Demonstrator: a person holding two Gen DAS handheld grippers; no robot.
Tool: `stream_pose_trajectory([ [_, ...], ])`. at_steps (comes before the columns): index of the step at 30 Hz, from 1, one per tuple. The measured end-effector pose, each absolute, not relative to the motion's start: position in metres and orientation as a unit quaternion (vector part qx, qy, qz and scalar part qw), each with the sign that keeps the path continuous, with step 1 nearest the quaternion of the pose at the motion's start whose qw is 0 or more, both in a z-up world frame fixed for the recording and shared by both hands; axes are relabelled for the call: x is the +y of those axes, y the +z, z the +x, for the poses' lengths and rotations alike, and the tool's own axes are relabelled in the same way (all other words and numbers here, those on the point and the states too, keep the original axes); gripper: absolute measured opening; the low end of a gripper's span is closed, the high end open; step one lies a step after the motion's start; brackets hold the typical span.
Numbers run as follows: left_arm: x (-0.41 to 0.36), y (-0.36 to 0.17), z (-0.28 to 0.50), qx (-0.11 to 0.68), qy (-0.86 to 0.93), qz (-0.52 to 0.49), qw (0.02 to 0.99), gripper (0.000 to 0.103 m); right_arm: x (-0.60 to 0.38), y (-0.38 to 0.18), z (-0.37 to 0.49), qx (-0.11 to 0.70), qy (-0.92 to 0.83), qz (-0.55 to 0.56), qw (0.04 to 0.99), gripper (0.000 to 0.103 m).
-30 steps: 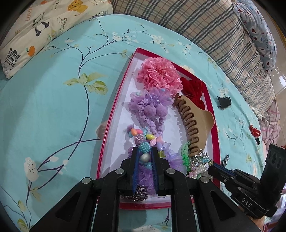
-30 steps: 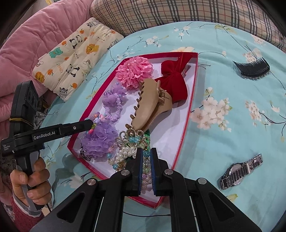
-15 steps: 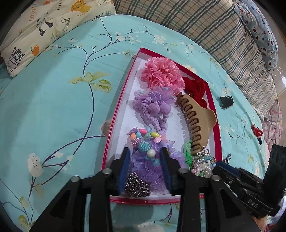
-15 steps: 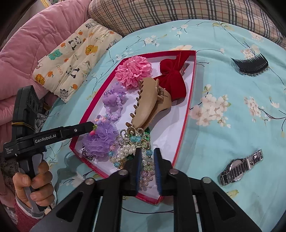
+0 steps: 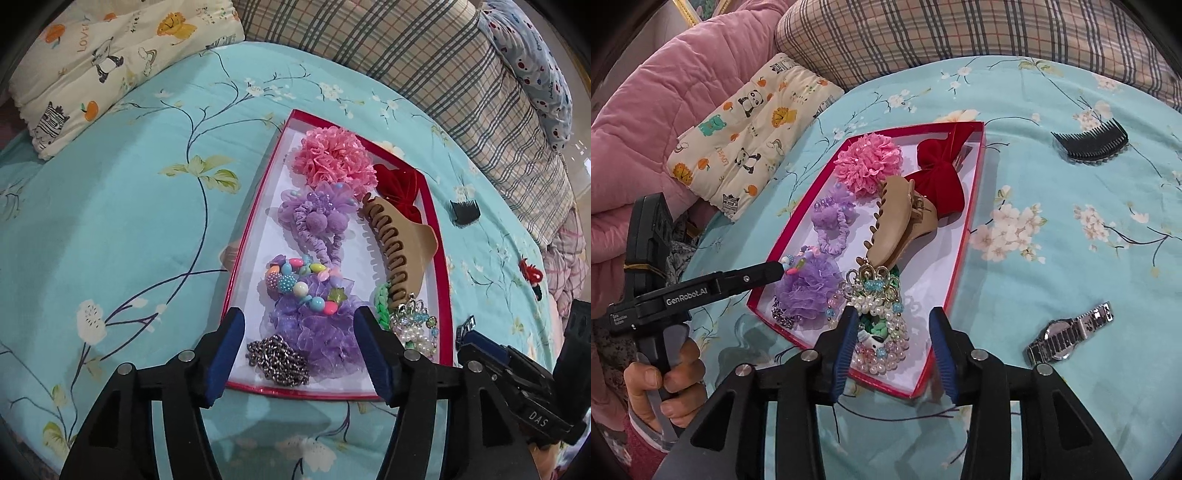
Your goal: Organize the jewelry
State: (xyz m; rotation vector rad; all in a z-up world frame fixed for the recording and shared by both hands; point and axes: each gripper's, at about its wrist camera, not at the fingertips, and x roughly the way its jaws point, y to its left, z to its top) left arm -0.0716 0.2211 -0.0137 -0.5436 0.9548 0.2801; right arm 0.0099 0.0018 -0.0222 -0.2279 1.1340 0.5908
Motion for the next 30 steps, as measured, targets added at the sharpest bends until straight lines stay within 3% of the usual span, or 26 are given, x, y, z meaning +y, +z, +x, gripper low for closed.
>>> stream_pose_trajectory([
  [3, 0.216, -0.007, -0.078, 0.450, 0.142, -0.246, 0.847, 0.064, -0.001, -0.018, 0.005, 0.524, 0.274, -0.114, 0.799, 0.051],
  [10, 0.202, 0.010, -0.096, 0.450, 0.178, -0.217, 0.848, 0.087, -0.007, -0.012, -0.003, 0.520, 0.268, -0.133, 0.800, 0.065],
  [20, 0.180, 0.027, -0.113, 0.475, 0.221, -0.158, 0.837, 0.089, -0.009, -0.004, -0.019, 0.508, 0.264, -0.168, 0.802, 0.078],
  [30, 0.161, 0.037, -0.130, 0.482, 0.226, -0.131, 0.836, 0.092, -0.011, -0.003, -0.032, 0.506, 0.269, -0.179, 0.800, 0.080],
])
